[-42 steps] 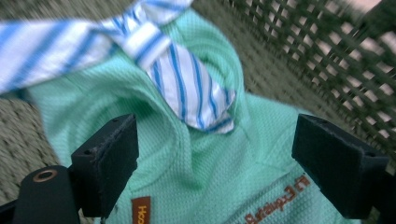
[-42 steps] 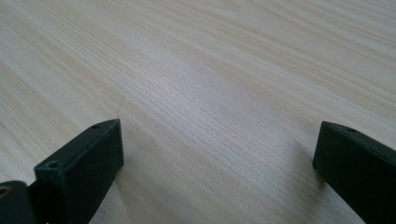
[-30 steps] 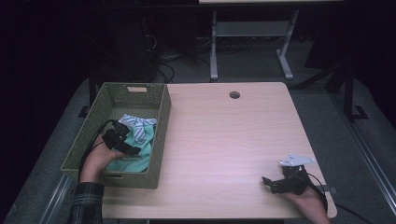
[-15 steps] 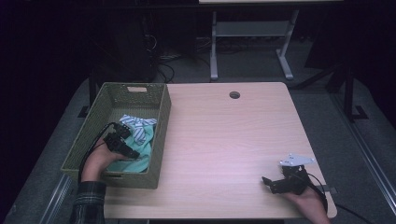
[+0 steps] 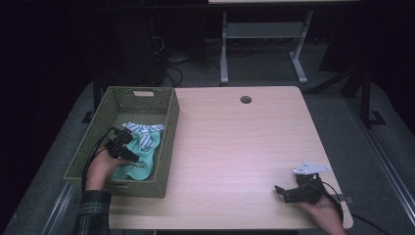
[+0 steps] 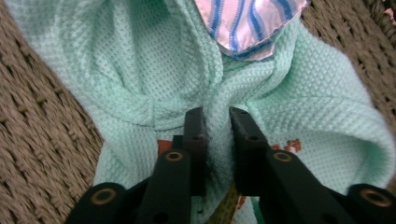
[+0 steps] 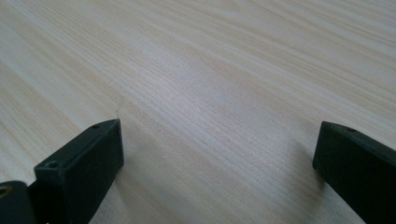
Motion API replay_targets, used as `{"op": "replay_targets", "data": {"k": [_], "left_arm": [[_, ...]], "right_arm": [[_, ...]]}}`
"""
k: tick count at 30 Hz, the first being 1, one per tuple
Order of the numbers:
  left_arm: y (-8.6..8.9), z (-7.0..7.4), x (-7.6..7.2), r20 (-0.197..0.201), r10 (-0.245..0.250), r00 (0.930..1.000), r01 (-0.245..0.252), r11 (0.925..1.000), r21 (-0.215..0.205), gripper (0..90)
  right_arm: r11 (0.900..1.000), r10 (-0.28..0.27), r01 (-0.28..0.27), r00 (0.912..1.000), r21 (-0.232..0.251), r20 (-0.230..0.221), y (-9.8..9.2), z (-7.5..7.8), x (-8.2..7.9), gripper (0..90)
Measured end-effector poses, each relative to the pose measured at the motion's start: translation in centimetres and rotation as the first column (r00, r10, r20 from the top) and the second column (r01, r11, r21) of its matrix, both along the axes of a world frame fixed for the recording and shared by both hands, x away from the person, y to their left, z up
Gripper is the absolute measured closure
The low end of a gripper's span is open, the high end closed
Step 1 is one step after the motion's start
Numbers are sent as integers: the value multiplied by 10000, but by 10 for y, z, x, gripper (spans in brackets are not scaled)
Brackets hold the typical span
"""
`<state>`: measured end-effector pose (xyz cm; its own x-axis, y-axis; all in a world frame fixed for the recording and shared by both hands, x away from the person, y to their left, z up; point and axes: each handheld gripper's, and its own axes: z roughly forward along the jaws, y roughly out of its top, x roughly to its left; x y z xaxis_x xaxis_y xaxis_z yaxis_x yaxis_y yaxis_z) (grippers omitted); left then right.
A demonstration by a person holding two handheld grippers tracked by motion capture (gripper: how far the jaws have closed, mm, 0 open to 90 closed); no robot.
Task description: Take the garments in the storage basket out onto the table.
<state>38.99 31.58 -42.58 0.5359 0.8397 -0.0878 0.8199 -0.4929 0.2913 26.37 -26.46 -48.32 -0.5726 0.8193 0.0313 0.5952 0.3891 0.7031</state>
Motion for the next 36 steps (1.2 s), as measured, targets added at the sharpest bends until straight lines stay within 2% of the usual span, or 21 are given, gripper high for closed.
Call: {"op": "replay_targets", "data": {"k": [2,4,5,6,10,11,13,16,17,19,21,22,24,27,28,31,32,33,34,35,36], "left_arm": [[2,6,-1,243,75,9997,-64,9989,-455,817],[4,8,-1,384,61,9992,-37,9980,-631,822],[6,13,-2,711,264,9971,-196,9954,-940,823],[6,13,-2,711,264,9971,-196,9954,-940,824],[9,21,-5,1278,401,9910,-227,9907,-1343,826],[9,21,-5,1278,401,9910,-227,9907,-1343,826],[12,27,-6,1694,493,9843,-202,9853,-1695,827],[14,31,-8,1932,566,9795,-183,9807,-1944,827],[15,35,-10,2214,675,9728,-191,9767,-2138,827],[16,37,-10,2320,732,9700,-195,9739,-2260,827],[19,41,-13,2664,871,9599,-163,9662,-2571,827],[21,46,-15,2947,999,9504,-119,9580,-2865,828],[24,51,-18,3274,1176,9375,-59,9463,-3231,828],[28,59,-22,3691,1494,9173,42,9232,-3843,829],[28,59,-22,3691,1494,9173,42,9232,-3843,830],[32,68,-28,4101,1634,8973,283,9057,-4229,830],[33,74,-31,4320,1732,8851,451,8919,-4500,830],[33,74,-31,4320,1732,8851,451,8919,-4500,830],[33,80,-34,4539,1778,8731,639,8814,-4681,830],[33,80,-34,4539,1778,8731,639,8814,-4681,830],[33,85,-36,4710,1786,8639,827,8721,-4823,830]], "right_arm": [[10000,-2,2,10000,2,-1,0,0,0,12],[10000,1,-1,10000,1,0,0,0,0,12],[10000,1,-1,10000,1,1,0,0,0,12],[10000,1,-1,10000,1,1,0,0,0,12],[10000,2,-2,10000,1,-5,0,0,0,12],[10000,2,-2,10000,1,-5,0,0,0,12],[10000,2,-2,10000,0,-4,0,0,0,12],[10000,6,-6,10000,-1,-1,0,0,0,12],[10000,3,-3,10000,1,-5,0,0,0,12],[10000,8,-8,10000,-2,-6,0,0,0,12],[10000,14,-14,10000,-2,-3,0,0,0,12],[10000,12,-12,10000,-3,-5,0,0,0,12],[10000,11,-11,10000,-1,-7,0,0,0,12],[10000,11,-11,10000,1,-10,0,0,0,12],[10000,8,-8,10000,3,-2,0,0,0,12],[10000,13,-13,10000,2,-9,0,0,0,12],[10000,11,-11,10000,2,-10,0,0,0,12],[10000,11,-11,10000,2,-10,0,0,0,12],[10000,12,-12,10000,1,-11,0,0,0,12],[10000,12,-12,10000,1,-11,0,0,0,12],[10000,7,-7,10000,4,-7,0,0,0,12]]}}
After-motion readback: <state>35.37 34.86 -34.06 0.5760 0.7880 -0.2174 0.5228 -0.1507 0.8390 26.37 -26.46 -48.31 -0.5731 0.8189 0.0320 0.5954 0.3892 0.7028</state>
